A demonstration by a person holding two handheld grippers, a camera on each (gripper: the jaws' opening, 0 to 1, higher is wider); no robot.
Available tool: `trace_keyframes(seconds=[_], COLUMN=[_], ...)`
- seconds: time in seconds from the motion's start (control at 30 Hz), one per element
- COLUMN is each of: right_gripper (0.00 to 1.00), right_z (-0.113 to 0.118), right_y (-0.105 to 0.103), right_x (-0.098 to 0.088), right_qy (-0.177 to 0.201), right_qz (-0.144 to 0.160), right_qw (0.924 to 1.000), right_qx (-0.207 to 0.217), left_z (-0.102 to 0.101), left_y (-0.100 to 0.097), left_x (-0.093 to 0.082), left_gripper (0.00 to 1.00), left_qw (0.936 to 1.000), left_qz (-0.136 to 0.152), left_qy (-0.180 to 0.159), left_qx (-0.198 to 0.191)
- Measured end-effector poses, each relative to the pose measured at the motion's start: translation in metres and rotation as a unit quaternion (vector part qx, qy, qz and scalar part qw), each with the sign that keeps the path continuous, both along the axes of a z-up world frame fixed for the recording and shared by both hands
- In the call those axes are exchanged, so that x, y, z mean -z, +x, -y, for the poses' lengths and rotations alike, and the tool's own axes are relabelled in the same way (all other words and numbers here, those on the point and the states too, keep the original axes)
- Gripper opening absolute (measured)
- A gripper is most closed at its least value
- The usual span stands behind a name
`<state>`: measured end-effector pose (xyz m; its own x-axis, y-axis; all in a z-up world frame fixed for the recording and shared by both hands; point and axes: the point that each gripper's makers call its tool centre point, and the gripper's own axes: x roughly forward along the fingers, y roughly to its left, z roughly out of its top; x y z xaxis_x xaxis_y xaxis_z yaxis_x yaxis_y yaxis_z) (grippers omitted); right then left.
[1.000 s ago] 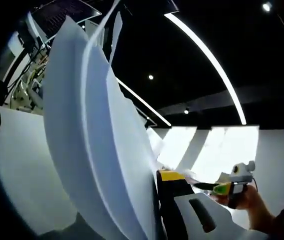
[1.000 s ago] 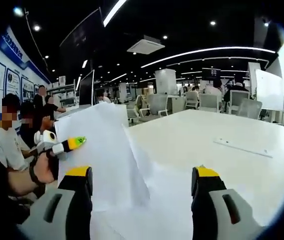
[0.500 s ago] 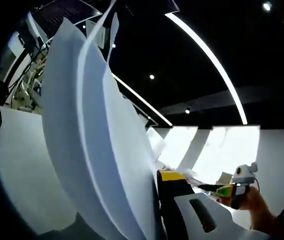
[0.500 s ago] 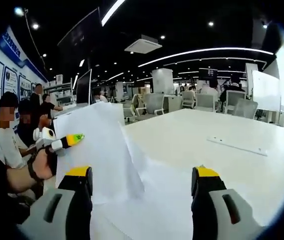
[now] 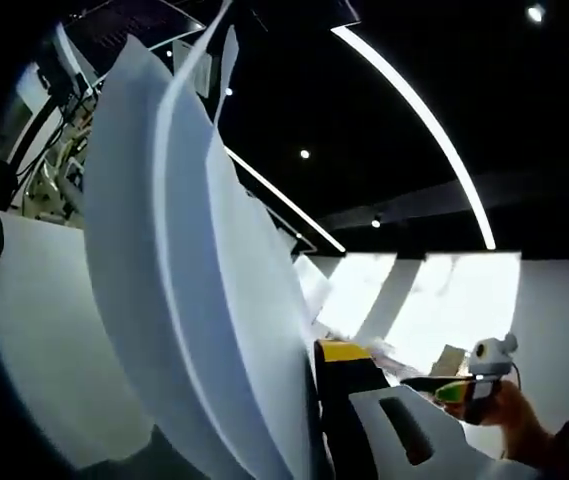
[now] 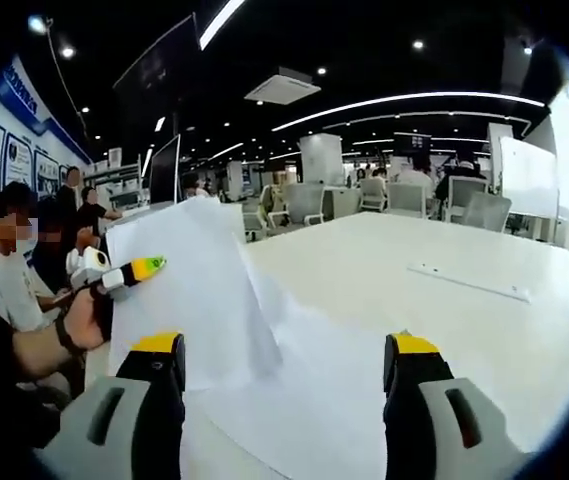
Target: Organize the stack of printing papers by aligning and flattening the scattered papers on the table
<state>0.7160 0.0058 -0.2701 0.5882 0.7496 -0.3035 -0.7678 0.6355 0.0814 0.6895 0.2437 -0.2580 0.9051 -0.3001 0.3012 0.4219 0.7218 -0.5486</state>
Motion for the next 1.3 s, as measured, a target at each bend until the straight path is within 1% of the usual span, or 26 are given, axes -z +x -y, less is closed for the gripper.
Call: trace_keyframes(seconds=[0.13,0.5,0.73,1.0,1.3], right_gripper=[0.77,0.77,0.77,0.77,0.77], right_z=[0.005,0.013,0.023,0.037,0.045], right_y=[-0.001,-0.005,-0.009,-0.004,-0.006], right_x=[0.003,0.002,0.006,0.01,0.013], right_qy=[-0.003,-0.002,-0.007,-0.007,-0.012], right_qz=[-0.003,-0.004,-0.008,-0.016,-0.017], right_qw=[1.0,0.9999,0.9997,0.9993,0.999], right_qx=[0.005,0.012,0.022,0.033,0.04], left_z=[0.0,0.0,0.001,0.001,0.001], left_y=[0.0,0.0,0.0,0.0,0.0], left_x=[0.0,0.0,-0.001,0.0,0.0], left_gripper=[0.1,0.1,0.1,0.1,0.1], left_qw=[1.0,1.0,1.0,1.0,1.0], left_qz=[0.0,0.0,0.0,-0.001,-0.001], left_qy=[0.0,-0.001,-0.001,0.0,0.0], left_qx=[0.0,0.0,0.0,0.0,0.0])
